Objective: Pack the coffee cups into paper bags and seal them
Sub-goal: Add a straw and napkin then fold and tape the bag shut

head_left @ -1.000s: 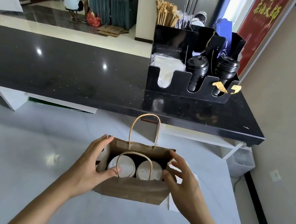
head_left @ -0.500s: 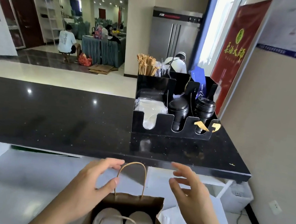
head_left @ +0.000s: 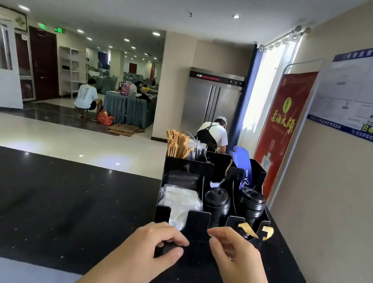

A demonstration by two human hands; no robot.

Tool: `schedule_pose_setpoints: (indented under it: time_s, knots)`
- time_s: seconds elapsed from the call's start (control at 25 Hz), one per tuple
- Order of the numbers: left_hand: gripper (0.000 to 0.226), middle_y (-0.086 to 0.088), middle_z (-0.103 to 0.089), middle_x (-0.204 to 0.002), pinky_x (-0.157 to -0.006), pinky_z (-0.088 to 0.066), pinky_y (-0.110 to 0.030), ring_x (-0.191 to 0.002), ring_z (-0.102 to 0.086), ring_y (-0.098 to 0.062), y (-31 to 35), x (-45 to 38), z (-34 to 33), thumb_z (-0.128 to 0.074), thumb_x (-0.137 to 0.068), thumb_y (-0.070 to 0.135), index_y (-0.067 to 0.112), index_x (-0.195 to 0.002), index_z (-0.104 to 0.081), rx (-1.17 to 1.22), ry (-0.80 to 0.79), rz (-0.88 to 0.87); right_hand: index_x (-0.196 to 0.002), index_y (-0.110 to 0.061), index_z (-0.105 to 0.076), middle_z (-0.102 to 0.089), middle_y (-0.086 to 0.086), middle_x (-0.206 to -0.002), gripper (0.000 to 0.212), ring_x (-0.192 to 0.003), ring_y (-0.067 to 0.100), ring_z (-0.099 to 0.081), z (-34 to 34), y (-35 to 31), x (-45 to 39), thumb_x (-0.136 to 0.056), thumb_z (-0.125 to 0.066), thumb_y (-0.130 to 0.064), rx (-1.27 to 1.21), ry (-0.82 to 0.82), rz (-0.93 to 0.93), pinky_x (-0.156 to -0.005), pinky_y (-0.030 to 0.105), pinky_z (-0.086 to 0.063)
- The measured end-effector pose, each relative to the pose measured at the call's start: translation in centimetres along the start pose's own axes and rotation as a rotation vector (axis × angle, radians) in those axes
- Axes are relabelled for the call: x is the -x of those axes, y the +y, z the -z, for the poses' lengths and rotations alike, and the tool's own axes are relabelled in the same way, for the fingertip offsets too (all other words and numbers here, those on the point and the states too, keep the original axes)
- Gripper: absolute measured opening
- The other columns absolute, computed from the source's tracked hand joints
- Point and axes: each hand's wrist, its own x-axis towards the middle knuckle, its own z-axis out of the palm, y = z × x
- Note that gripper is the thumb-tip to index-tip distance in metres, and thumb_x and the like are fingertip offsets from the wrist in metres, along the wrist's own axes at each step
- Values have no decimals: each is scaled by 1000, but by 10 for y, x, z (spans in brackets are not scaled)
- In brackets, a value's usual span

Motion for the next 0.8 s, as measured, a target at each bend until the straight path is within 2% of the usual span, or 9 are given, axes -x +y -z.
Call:
schedule_pose_setpoints:
  time_s: [0.12, 0.2, 0.4, 0.56, 0.68, 0.8]
  knots:
    - [21, 36, -57, -118, -98, -41, -12, -119, -47, 11, 5, -37, 8, -59, -100, 43, 49, -119, -62, -10, 38, -19, -96, -39, -72, -71, -25, -90, 16, -88, -1, -68, 3, -9, -43, -96, -66, -24, 27, 15, 43, -79, 19, -54]
    - [26, 34, -56, -122, -102, -36, -10, -121, -44, 13, 8, -63, 13, -58, -101, 39, 45, -126, -59, -30, 68, -36, -94, -38, -73, -72, -24, -85, 14, -85, -3, -67, 3, -12, -74, -96, -66, -25, 57, 35, 68, -75, 14, -52]
    - [44, 16, -51, -143, -114, -34, -28, -134, -43, -4, -8, -122, 19, -56, -102, 32, 30, -145, -49, -134, 145, -58, -90, -32, -75, -73, -19, -77, 10, -78, -5, -67, 0, -12, -148, -94, -67, -26, 129, 96, 82, -72, 17, -51]
    - [59, 9, -27, -164, -120, -16, -25, -150, -22, -10, -27, -153, 19, -52, -104, 33, 26, -159, -29, -317, 164, -71, -89, -30, -74, -72, -16, -77, 9, -77, 0, -67, -9, -8, -197, -94, -67, -27, 196, 114, 83, -70, 20, -52]
    - [67, 4, -13, -170, -124, -10, -31, -155, -10, -17, -37, -172, 15, -50, -104, 35, 24, -162, -18, -471, 193, -93, -92, -25, -75, -71, -16, -79, 8, -78, 0, -66, -15, -8, -226, -94, -67, -26, 224, 156, 109, -72, 23, -53]
    - [71, 0, -7, -171, -125, -6, -33, -157, -5, -19, -45, -185, 10, -49, -104, 37, 23, -163, -12, -509, 190, -79, -97, -22, -75, -73, -10, -84, 9, -81, 10, -68, -25, -10, -255, -93, -67, -26, 271, 165, 148, -73, 30, -56]
